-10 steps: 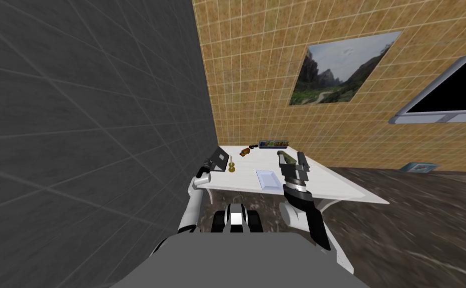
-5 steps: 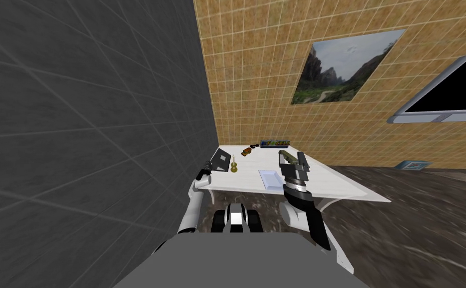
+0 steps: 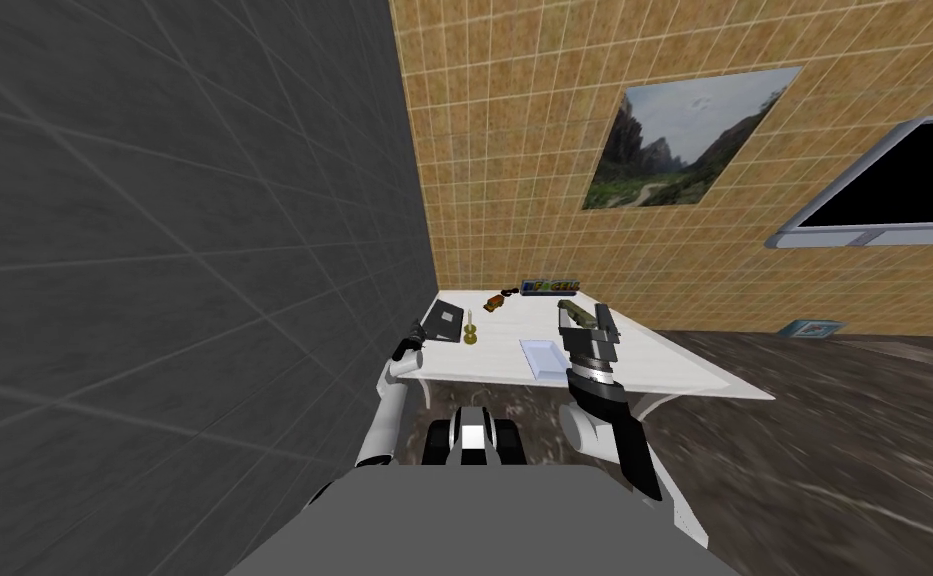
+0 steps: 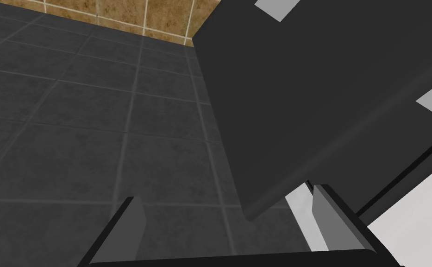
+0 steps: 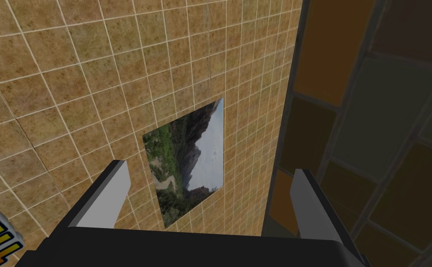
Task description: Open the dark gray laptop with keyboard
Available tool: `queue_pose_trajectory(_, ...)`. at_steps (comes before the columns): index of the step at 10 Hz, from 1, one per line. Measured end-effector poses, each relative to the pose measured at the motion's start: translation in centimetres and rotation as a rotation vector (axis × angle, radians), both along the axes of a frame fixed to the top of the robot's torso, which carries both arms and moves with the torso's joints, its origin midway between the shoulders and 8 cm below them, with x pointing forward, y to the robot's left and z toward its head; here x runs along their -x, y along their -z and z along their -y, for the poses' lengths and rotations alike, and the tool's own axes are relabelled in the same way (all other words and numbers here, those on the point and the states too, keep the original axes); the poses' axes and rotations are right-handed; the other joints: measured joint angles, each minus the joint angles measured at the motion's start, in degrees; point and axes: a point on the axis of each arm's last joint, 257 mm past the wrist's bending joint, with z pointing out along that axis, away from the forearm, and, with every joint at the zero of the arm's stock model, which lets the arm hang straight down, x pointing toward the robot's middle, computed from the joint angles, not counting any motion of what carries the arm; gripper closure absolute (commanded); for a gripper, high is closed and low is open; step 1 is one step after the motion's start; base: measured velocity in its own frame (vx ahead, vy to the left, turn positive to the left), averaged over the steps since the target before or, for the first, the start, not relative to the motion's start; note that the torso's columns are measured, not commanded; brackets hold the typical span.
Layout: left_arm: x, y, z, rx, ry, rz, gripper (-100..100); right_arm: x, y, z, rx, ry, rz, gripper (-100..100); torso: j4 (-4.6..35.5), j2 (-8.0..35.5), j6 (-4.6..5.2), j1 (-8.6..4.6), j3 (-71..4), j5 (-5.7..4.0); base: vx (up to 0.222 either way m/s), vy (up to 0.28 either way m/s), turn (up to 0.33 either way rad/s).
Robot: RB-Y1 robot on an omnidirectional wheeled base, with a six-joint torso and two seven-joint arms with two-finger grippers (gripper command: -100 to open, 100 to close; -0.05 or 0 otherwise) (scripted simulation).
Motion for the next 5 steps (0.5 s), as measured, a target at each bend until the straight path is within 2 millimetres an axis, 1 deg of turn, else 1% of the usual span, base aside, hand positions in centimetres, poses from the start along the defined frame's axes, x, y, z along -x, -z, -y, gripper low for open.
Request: queue_pose_trajectory(5, -0.7, -2.8, -0.4, 0.000, -0.001, 0.001, -100, 0.0, 0.0, 0.0, 0.000, 0.000, 0.000, 0, -0.02, -0.01, -0.03, 0.18, -0.01, 0.06, -0.015, -0.007, -0.004)
